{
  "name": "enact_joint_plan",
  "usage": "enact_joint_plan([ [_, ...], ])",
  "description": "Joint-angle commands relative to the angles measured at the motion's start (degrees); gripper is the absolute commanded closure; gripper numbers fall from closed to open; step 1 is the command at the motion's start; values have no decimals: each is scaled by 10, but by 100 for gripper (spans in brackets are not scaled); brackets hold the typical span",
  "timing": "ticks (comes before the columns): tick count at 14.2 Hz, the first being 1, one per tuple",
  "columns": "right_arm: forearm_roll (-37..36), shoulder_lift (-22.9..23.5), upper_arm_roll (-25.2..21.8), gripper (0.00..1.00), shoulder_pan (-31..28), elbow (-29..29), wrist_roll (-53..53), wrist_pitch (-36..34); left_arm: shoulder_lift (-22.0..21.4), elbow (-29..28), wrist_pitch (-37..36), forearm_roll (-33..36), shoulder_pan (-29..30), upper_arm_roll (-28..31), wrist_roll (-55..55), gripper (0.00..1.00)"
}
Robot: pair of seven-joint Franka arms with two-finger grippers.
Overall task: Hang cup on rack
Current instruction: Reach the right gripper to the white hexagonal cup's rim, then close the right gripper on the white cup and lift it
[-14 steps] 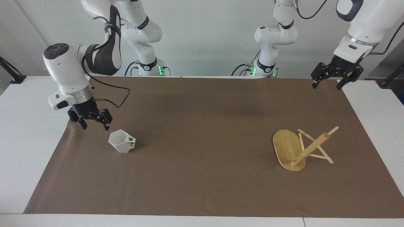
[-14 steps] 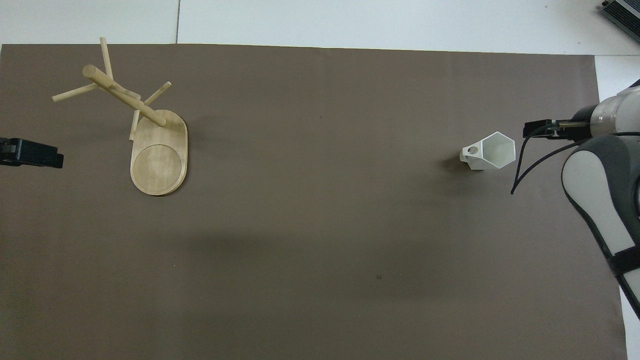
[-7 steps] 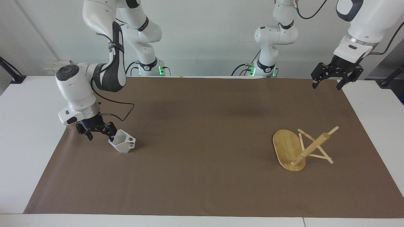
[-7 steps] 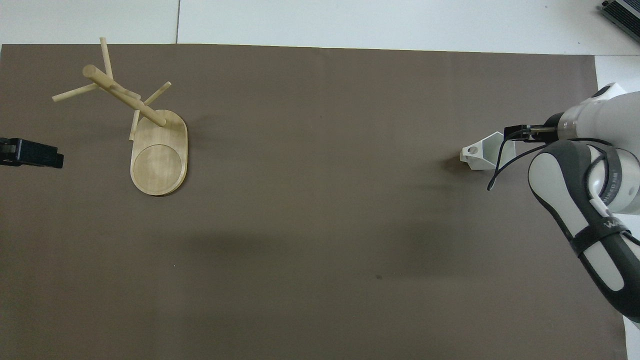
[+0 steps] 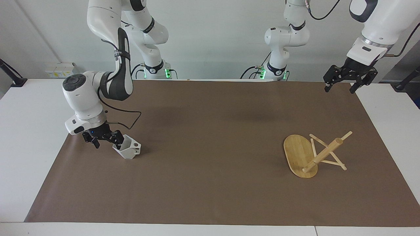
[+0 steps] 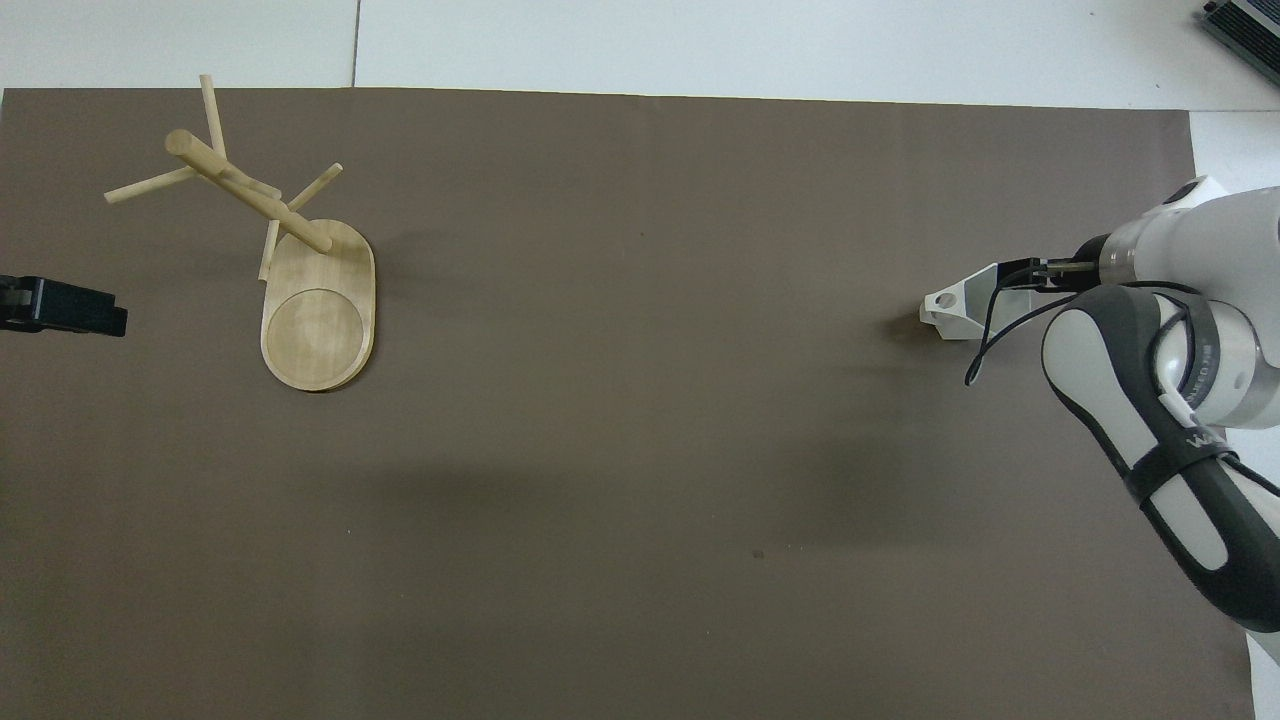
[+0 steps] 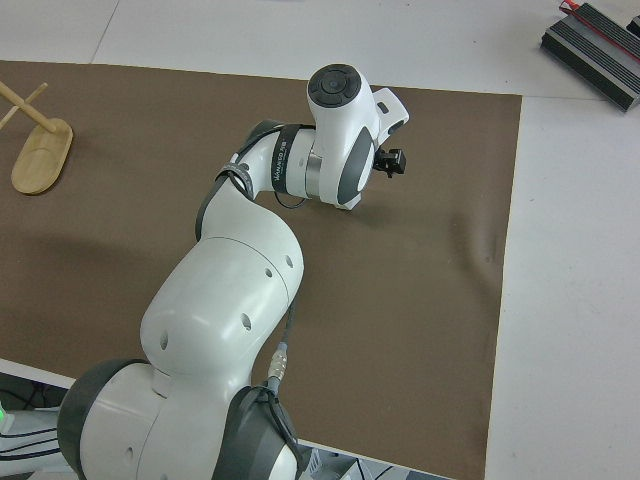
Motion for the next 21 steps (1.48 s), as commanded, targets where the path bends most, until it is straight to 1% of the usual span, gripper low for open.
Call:
enact_joint_plan([
  [1, -10, -6, 4, 0, -4, -19, -7, 11, -9, -8, -4, -8, 4, 0, 6, 0],
  [6, -10, -10, 5, 0, -4, -28, -11, 1, -9, -8, -4, -8, 4, 0, 6, 0],
  [8, -10, -9, 4, 7, -4, -27, -31, 4, -9, -8, -4, -8, 4, 0, 6, 0],
  [9, -10, -9, 4, 19, -4, -26, -50, 2, -9, -9, -4, -8, 4, 0, 5, 0],
  [10, -10, -9, 4, 28, -4, -26, -55, 2, -9, -8, -4, -8, 4, 0, 6, 0],
  [11, -9, -9, 4, 31, -4, -24, -51, 2, -9, -8, -4, -8, 4, 0, 5, 0],
  [12, -9, -7, 3, 41, -4, -20, -53, 2, -9, -8, -4, -8, 4, 0, 5, 0],
  [13, -10, -6, 3, 48, -5, -17, -52, 2, -9, -8, -4, -8, 4, 0, 6, 0],
  [16, -9, -6, 3, 63, -5, -16, -50, 1, -9, -8, -4, -8, 4, 0, 6, 0],
  [17, -9, -7, 3, 70, -5, -15, -50, 1, -9, -8, -4, -8, 4, 0, 5, 0],
  [19, -8, -7, 2, 76, -5, -13, -49, 0, -9, -8, -4, -8, 4, 0, 5, 0],
  [21, -8, -7, 2, 87, -6, -13, -49, 0, -9, -9, -4, -8, 4, 0, 6, 0],
])
